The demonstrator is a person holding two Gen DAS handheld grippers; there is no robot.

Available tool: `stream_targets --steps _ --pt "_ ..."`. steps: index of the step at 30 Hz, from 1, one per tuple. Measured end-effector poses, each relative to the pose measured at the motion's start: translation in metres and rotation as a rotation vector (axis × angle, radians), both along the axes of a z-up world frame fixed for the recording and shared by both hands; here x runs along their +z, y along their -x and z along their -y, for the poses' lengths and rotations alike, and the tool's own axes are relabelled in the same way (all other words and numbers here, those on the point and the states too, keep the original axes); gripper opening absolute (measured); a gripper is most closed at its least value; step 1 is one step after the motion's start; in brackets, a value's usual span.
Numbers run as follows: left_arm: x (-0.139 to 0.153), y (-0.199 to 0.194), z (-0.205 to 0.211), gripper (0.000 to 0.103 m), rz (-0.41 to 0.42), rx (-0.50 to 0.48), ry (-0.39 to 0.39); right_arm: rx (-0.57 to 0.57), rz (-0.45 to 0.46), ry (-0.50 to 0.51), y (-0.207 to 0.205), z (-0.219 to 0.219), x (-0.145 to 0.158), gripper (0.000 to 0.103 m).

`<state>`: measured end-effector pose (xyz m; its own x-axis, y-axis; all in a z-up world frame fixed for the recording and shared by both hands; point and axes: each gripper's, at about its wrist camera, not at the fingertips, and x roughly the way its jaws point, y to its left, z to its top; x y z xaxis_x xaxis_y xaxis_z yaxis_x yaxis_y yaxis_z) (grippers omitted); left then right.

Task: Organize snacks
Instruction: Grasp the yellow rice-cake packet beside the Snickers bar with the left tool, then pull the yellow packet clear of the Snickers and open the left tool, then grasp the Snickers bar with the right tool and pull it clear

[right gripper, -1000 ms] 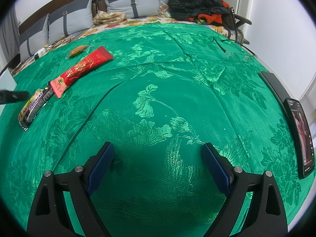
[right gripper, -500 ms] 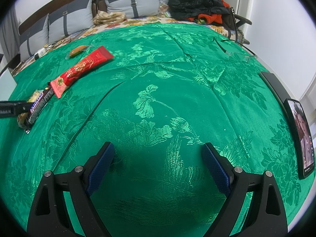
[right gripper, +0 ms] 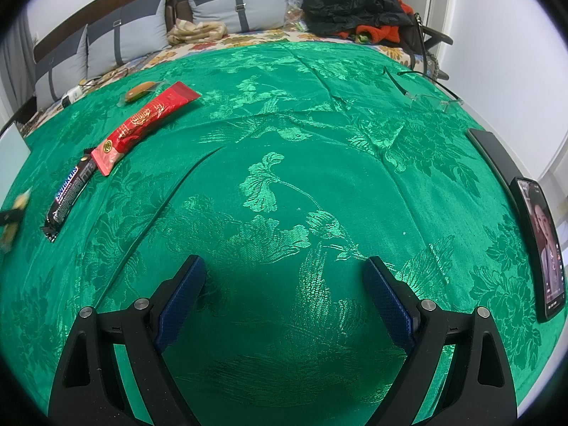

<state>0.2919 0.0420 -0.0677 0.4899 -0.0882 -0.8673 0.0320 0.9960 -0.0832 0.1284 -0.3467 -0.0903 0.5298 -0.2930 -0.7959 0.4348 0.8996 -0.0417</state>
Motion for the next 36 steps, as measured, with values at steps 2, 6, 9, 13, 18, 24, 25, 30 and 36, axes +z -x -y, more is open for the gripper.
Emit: stream_targets --steps 2,6,9,13,18,24,25,30,36 --pt "-0.001 0.013 -0.02 0.029 0.006 0.037 0.017 0.0 0.0 0.0 0.0 0.0 0.0 0.093" --pt "-0.004 0.041 -0.046 0.031 0.054 0.088 0.038 0.0 0.0 0.0 0.0 0.0 0.0 0.093" --pt "-0.006 0.049 -0.054 0.041 0.093 0.094 0.049 0.0 0.0 0.0 0.0 0.0 0.0 0.093" --pt "-0.016 0.046 -0.037 0.091 0.07 0.046 -0.058 0.0 0.0 0.0 0.0 0.0 0.0 0.093" --pt "-0.02 0.044 -0.034 0.103 0.092 0.066 -0.08 0.0 0.0 0.0 0.0 0.0 0.0 0.093" --pt "-0.02 0.043 -0.031 0.103 0.1 0.072 -0.084 0.0 0.0 0.0 0.0 0.0 0.0 0.093" --pt "-0.02 0.042 -0.03 0.103 0.1 0.072 -0.085 0.0 0.0 0.0 0.0 0.0 0.0 0.093" --pt "-0.02 0.043 -0.03 0.103 0.1 0.072 -0.084 0.0 0.0 0.001 0.0 0.0 0.0 0.093" --pt "-0.02 0.043 -0.031 0.103 0.1 0.073 -0.084 -0.021 -0.066 -0.133 -0.02 -0.012 0.009 0.09"
